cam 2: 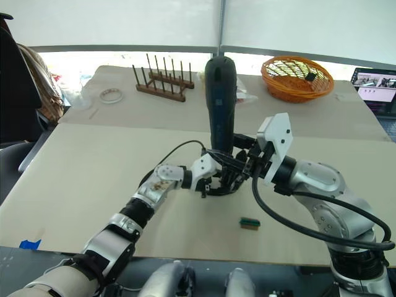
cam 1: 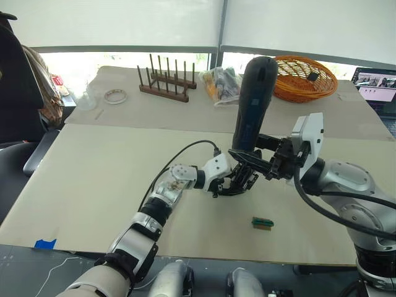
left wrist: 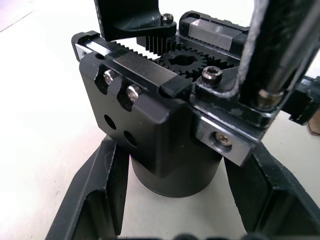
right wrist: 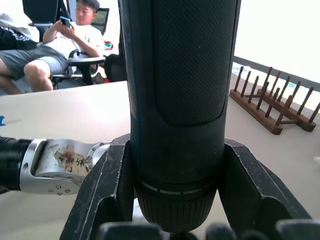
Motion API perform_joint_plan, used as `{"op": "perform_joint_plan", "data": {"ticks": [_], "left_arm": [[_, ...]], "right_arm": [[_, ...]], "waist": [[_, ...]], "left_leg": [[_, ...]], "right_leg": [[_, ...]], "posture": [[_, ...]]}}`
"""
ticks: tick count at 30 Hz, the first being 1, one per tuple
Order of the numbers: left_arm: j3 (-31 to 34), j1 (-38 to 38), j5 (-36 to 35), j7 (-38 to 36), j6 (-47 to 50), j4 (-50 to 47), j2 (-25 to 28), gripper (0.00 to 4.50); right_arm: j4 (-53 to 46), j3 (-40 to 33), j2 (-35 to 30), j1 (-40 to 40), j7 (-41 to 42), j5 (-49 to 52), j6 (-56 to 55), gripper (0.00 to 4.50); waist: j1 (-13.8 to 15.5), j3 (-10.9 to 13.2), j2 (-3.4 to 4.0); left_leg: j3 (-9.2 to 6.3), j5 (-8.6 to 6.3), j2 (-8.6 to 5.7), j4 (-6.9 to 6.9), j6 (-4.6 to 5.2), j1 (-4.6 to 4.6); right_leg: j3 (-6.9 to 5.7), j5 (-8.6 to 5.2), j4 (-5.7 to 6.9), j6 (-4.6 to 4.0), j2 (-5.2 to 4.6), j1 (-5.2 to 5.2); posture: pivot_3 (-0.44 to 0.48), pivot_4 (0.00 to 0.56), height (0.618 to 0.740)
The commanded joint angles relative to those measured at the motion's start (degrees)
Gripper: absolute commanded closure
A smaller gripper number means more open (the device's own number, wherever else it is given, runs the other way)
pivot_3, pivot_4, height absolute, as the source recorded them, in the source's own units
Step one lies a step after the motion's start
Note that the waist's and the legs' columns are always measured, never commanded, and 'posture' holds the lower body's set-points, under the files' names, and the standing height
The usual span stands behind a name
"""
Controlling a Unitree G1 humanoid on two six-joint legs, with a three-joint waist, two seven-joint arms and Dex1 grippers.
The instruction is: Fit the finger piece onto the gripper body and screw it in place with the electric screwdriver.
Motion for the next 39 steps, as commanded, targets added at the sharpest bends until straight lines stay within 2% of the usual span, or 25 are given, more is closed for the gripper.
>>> {"op": "perform_joint_plan", "data": {"ticks": [1,7,8,16,18,20,22,29,31,34,36,39], "left_arm": [[1.1,-1.2,-0.9,-0.5,-1.2,-1.8,-0.1,2.24],[0.9,-0.8,-0.9,-0.5,-1.0,-2.3,-0.1,2.24],[0.9,-0.8,-0.8,-0.5,-1.0,-2.3,-0.1,2.24],[0.7,0.0,-0.5,-0.6,-1.5,-1.6,0.4,2.24],[0.3,0.5,-0.2,-0.9,-1.2,-1.3,0.6,2.24],[0.0,0.8,0.1,-1.1,-1.5,-0.7,0.7,2.24],[-0.3,0.7,0.5,-1.4,-1.9,0.0,0.8,2.24],[0.1,-0.6,0.0,-2.3,1.0,0.6,0.5,2.24],[0.4,-0.7,-1.2,-4.4,3.2,-0.9,1.0,1.19],[1.6,-0.5,-4.0,-8.3,9.1,-7.0,3.8,0.00],[2.3,0.5,-6.6,-11.6,14.1,-12.8,6.9,0.00],[3.3,3.5,-11.2,-18.7,21.7,-24.1,15.7,0.00]], "right_arm": [[6.2,4.7,-1.8,4.3,0.6,-5.3,4.0,2.55],[6.7,3.9,-1.0,5.5,0.3,-6.0,2.8,2.55],[6.4,3.3,-0.9,5.7,0.3,-5.9,2.4,2.55],[0.9,-4.3,-1.7,2.6,1.4,-3.0,-3.0,2.55],[-3.0,-9.1,-0.9,-2.1,0.2,7.9,-1.4,2.55],[-5.5,-11.4,-1.5,-3.9,0.6,13.6,-0.3,2.55],[-6.8,-12.2,-2.2,-3.7,1.9,15.7,-0.1,2.55],[-9.1,-13.9,-2.0,-1.8,-1.8,20.7,1.4,2.55],[-9.6,-15.0,-3.0,-0.5,-2.4,24.5,2.8,2.55],[-9.7,-18.7,-6.3,2.2,-2.8,31.8,5.3,2.55],[-9.0,-21.2,-8.8,3.9,-4.0,36.1,6.8,2.55],[-4.1,-27.8,-15.6,9.6,-6.0,43.9,13.4,2.55]], "waist": [[0.0,0.0,-0.01],[0.0,0.0,-0.02],[0.0,0.0,-0.03],[0.1,0.0,-0.04],[0.0,0.0,-0.04],[0.0,0.0,0.01],[0.1,0.0,0.02],[0.1,0.0,0.01],[0.1,0.0,0.01],[-0.1,0.1,0.01],[-0.2,0.1,0.02],[-0.3,0.1,0.04]], "left_leg": [[0.00,0.00,0.00,0.00,0.00,0.00],[0.00,-0.02,0.00,0.00,-0.04,0.01],[0.00,-0.16,0.00,0.00,-0.28,0.02],[-0.01,-0.29,-0.01,0.00,-0.46,0.03],[0.00,-0.30,-0.02,0.00,-0.45,-0.01],[0.01,-0.28,-0.02,0.00,-0.43,-0.17],[0.01,-0.06,-0.03,0.00,-0.05,-0.34],[0.00,-0.07,-0.04,-0.08,-0.05,-0.33],[-0.01,-0.07,-0.03,-0.09,-0.05,-0.33],[0.02,-0.07,-0.03,-0.14,-0.04,-0.38],[0.02,-0.06,0.00,-0.15,-0.05,-0.40],[0.02,-0.06,0.03,-0.19,-0.06,-0.38]], "right_leg": [[0.01,0.00,0.00,0.00,-0.01,0.00],[0.02,0.00,0.00,0.00,-0.06,-0.01],[0.02,0.00,0.00,0.00,-0.10,-0.02],[0.01,0.00,0.00,0.00,-0.10,-0.03],[0.02,0.00,0.00,0.00,-0.10,-0.07],[0.02,0.00,0.03,-0.01,-0.13,-0.12],[-0.01,0.01,0.03,-0.01,-0.13,-0.16],[-0.06,0.01,-0.06,-0.01,-0.13,-0.12],[-0.06,0.01,-0.06,-0.01,-0.13,-0.12],[-0.04,0.01,-0.05,-0.01,-0.11,-0.17],[-0.05,0.01,-0.05,-0.02,-0.10,-0.18],[-0.04,0.00,-0.08,-0.02,-0.12,-0.14]], "posture": [[0.000,0.150,0.740],[0.000,0.150,0.740],[0.000,0.150,0.740],[0.000,0.150,0.740],[0.000,0.150,0.740],[0.000,0.150,0.740],[0.000,0.150,0.740],[0.000,0.150,0.740],[0.000,0.150,0.740],[0.000,0.150,0.740],[0.000,0.150,0.740],[0.000,0.150,0.740]]}}
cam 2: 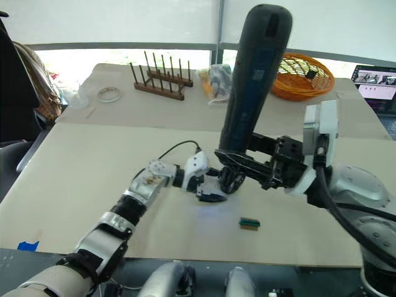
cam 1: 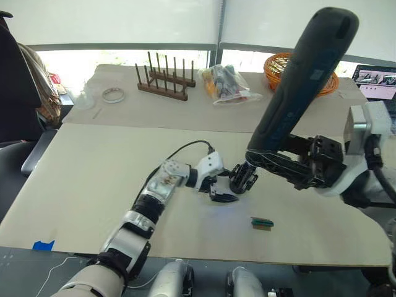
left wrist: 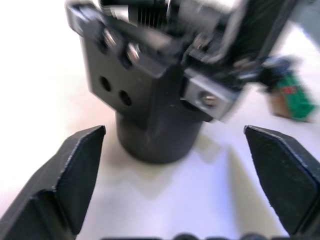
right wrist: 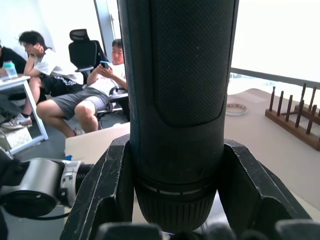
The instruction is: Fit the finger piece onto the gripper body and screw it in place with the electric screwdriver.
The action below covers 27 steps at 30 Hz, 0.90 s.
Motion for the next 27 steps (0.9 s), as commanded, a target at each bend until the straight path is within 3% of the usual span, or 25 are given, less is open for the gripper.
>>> {"op": "perform_joint_plan", "data": {"ticks": [1,4,6,8,12,16,18,20,22,23,27], "left_arm": [[2.4,3.5,-5.8,-8.1,7.3,-13.6,9.3,0.00],[3.9,6.9,-8.8,-11.5,10.2,-22.0,17.2,0.00],[4.8,9.1,-10.1,-13.1,10.5,-26.1,21.3,0.00],[5.9,11.0,-10.6,-12.7,10.6,-28.3,24.2,0.00],[8.1,14.0,-10.1,-8.7,10.3,-29.3,26.3,0.00],[9.3,16.9,-10.4,-6.1,9.8,-30.8,27.4,0.00],[10.1,18.8,-10.2,-5.1,9.3,-31.1,28.3,0.00],[11.3,20.4,-11.1,-5.3,10.1,-31.6,29.9,0.00],[12.9,21.6,-11.6,-5.5,10.0,-32.0,32.2,0.00],[13.4,22.1,-11.7,-5.3,9.7,-32.2,33.1,0.00],[21.0,24.4,-16.7,-7.0,14.6,-32.9,40.0,0.00]], "right_arm": [[6.6,-10.4,-7.5,6.8,-1.5,10.8,8.2,2.55],[16.8,-15.1,-13.7,14.5,1.1,15.6,17.5,2.55],[22.5,-15.0,-17.3,17.9,4.8,10.8,22.1,2.55],[29.1,-9.7,-21.6,18.7,7.0,2.2,23.6,2.55],[44.3,6.5,-21.5,4.8,7.4,-11.3,24.2,2.55],[52.4,18.3,-19.9,-5.4,13.0,-23.8,22.9,2.55],[54.0,23.4,-20.5,-6.1,18.2,-29.5,20.7,1.51],[54.9,26.2,-21.5,-5.1,22.9,-34.7,16.1,0.83],[56.0,24.6,-22.5,-2.7,26.2,-38.8,8.9,0.17],[56.4,23.2,-22.8,-1.6,27.4,-40.0,6.3,0.06],[55.4,5.2,-25.0,10.2,40.5,-42.7,-13.6,0.06]], "waist": [[-0.1,0.0,0.00],[0.0,0.0,0.01],[0.1,0.0,0.09],[0.1,0.0,0.22],[-0.7,0.0,0.36],[-1.3,0.1,0.57],[-1.3,0.0,0.62],[-1.2,0.0,0.63],[-1.2,0.0,0.63],[-1.1,0.0,0.64],[-0.9,0.1,0.75]], "left_leg": [[0.00,0.00,0.02,-0.02,0.00,0.03],[-0.01,0.00,0.01,-0.07,0.00,0.11],[0.00,0.00,-0.07,-0.07,0.00,0.10],[-0.01,0.00,-0.07,-0.07,0.00,0.11],[0.00,-0.06,-0.06,-0.15,-0.08,0.28],[0.17,0.03,-0.14,-0.46,-0.01,0.23],[0.19,0.12,-0.08,-0.54,-0.09,0.16],[0.16,0.13,0.04,-0.56,-0.12,0.14],[0.17,0.13,0.02,-0.57,-0.12,0.10],[0.17,0.14,0.02,-0.54,-0.12,0.11],[0.16,0.13,-0.04,-0.49,-0.11,0.13]], "right_leg": [[0.00,0.00,-0.02,0.00,-0.01,0.04],[-0.02,-0.01,-0.10,-0.03,-0.34,0.14],[-0.03,-0.01,-0.13,-0.03,-0.47,0.14],[-0.02,-0.01,-0.23,-0.03,-0.51,0.10],[-0.01,0.02,-0.42,-0.05,-0.39,0.04],[0.03,0.01,-0.32,-0.05,-0.19,0.02],[0.00,0.00,-0.33,-0.05,-0.04,0.00],[-0.08,-0.02,-0.43,-0.04,0.16,0.06],[-0.06,-0.04,-0.47,0.00,0.19,0.05],[-0.06,-0.04,-0.49,0.01,0.18,0.10],[0.02,0.01,-0.57,0.11,0.12,0.08]], "posture": [[0.000,0.150,0.740],[0.000,0.150,0.740],[0.000,0.150,0.740],[0.000,0.150,0.740],[0.000,0.150,0.740],[0.000,0.150,0.740],[0.000,0.150,0.740],[0.000,0.150,0.740],[0.000,0.150,0.740],[0.000,0.150,0.740],[0.000,0.150,0.740]]}}
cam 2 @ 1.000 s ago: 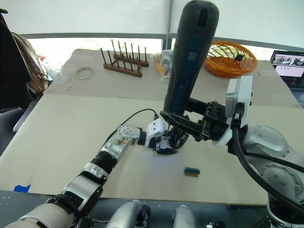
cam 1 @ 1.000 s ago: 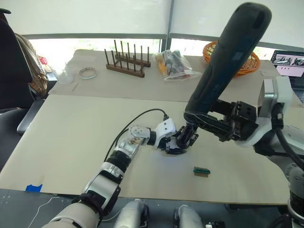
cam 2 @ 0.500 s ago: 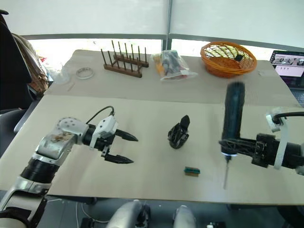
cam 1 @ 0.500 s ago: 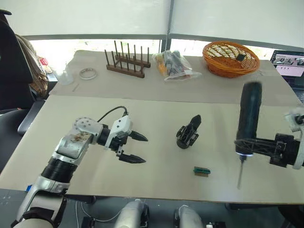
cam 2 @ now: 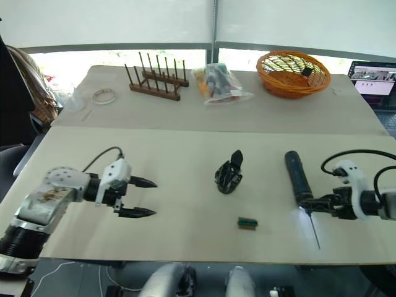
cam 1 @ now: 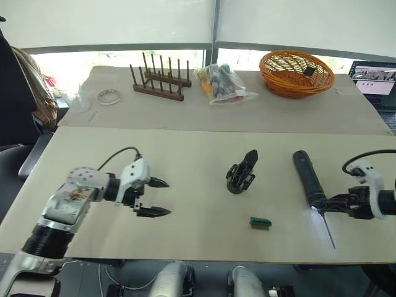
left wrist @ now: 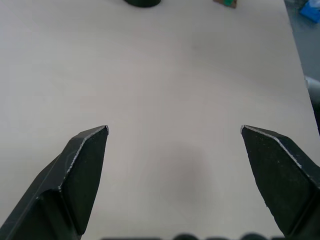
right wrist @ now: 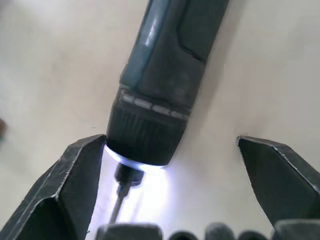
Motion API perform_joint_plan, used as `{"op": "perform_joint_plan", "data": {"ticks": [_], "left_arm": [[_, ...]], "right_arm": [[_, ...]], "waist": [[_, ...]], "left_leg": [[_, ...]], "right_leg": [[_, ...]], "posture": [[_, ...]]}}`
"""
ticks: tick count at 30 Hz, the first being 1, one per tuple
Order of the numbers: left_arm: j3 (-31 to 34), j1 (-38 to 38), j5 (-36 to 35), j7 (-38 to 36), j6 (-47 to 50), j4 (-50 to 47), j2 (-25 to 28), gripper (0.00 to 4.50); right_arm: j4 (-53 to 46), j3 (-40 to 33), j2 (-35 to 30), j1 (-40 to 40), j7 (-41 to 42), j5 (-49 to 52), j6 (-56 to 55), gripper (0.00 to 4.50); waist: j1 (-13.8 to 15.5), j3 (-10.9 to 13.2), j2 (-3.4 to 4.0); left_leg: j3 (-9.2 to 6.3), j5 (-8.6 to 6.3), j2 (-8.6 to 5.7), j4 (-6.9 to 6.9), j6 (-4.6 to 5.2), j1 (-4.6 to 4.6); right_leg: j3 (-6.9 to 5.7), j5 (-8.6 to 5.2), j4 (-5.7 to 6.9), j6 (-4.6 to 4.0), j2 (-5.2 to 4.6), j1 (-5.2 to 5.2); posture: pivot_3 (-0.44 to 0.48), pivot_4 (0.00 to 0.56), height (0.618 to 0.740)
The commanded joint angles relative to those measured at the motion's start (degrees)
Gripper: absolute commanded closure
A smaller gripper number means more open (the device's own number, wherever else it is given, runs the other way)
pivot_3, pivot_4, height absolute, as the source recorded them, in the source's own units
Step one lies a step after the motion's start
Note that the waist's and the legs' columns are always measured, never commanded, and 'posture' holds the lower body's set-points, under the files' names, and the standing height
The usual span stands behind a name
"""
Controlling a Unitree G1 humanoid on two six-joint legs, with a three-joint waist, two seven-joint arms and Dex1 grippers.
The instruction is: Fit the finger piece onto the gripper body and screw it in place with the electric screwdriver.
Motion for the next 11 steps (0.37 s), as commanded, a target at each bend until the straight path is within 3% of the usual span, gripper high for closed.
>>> {"op": "perform_joint_plan", "data": {"ticks": [1,6,11], "left_arm": [[8.1,1.0,-5.3,-2.0,4.1,-1.5,5.3,0.00],[15.9,5.8,-7.9,-6.5,4.4,2.2,13.3,0.00],[13.4,0.0,-7.3,-3.0,1.4,5.8,9.4,0.00]], "right_arm": [[-0.5,-16.0,-2.7,5.9,10.2,-2.1,-13.7,0.06],[3.0,-31.1,-3.1,14.5,19.9,-5.3,-18.8,0.06],[10.2,-32.2,-2.7,12.1,17.4,-10.1,-23.7,0.06]], "waist": [[-0.2,0.0,0.13],[-0.8,0.0,0.18],[-0.6,0.1,0.24]], "left_leg": [[0.00,0.00,0.01,-0.01,0.00,0.06],[0.02,-0.28,0.18,-0.19,-0.62,0.52],[0.02,-0.27,0.18,-0.21,-0.75,0.53]], "right_leg": [[0.05,0.01,0.02,0.00,0.02,-0.02],[0.09,-0.03,0.00,-0.06,0.19,0.07],[0.09,-0.09,0.05,-0.18,0.17,0.08]], "posture": [[0.000,0.150,0.740],[0.000,0.150,0.740],[0.000,0.150,0.740]]}}
